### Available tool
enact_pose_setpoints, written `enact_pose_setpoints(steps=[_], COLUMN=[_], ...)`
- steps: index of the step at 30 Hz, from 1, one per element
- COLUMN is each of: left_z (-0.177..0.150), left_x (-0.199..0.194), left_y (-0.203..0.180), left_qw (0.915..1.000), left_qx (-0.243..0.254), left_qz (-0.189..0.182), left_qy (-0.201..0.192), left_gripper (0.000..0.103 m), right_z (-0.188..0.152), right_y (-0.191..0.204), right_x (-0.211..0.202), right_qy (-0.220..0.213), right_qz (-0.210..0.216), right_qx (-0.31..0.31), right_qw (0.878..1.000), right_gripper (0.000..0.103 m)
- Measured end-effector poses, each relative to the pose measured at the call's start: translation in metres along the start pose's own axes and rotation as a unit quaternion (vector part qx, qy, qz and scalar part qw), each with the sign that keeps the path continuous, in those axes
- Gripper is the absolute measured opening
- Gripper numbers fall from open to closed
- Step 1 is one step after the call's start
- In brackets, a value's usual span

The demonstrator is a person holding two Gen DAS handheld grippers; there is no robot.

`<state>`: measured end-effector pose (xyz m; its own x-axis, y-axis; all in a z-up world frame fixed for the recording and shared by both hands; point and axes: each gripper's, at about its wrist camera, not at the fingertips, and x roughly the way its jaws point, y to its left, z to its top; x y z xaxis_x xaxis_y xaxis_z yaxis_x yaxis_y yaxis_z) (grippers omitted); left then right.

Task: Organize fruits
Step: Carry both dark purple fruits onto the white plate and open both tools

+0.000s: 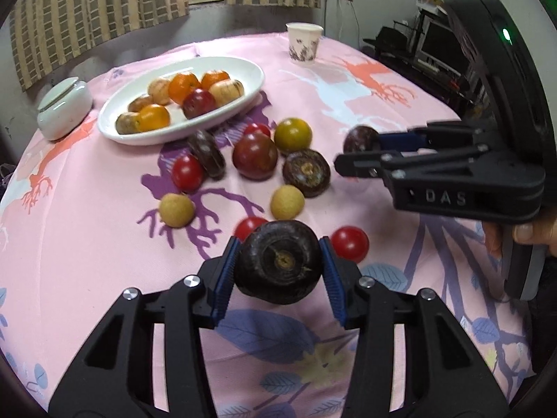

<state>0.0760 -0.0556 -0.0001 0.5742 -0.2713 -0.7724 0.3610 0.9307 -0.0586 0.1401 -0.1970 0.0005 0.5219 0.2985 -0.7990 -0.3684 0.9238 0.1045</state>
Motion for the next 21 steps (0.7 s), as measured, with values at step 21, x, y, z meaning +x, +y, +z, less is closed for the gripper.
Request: enact_pose_setpoints(steps=[21], left_z=[0.033], left_x=[-0.014], left_y=[0.069], left_qw=[0.9918], left_qx=[-0.126], left_qz=[0.02], left_qy=[0.002], left_gripper=[0.047], right_z=[0.031], right_y=[0.014], right_x=[-0.023], right_qy=[-0.044], right_qz=[0.003], right_qx=[-0.025], right_qw=[0.999], right_gripper=[0.044])
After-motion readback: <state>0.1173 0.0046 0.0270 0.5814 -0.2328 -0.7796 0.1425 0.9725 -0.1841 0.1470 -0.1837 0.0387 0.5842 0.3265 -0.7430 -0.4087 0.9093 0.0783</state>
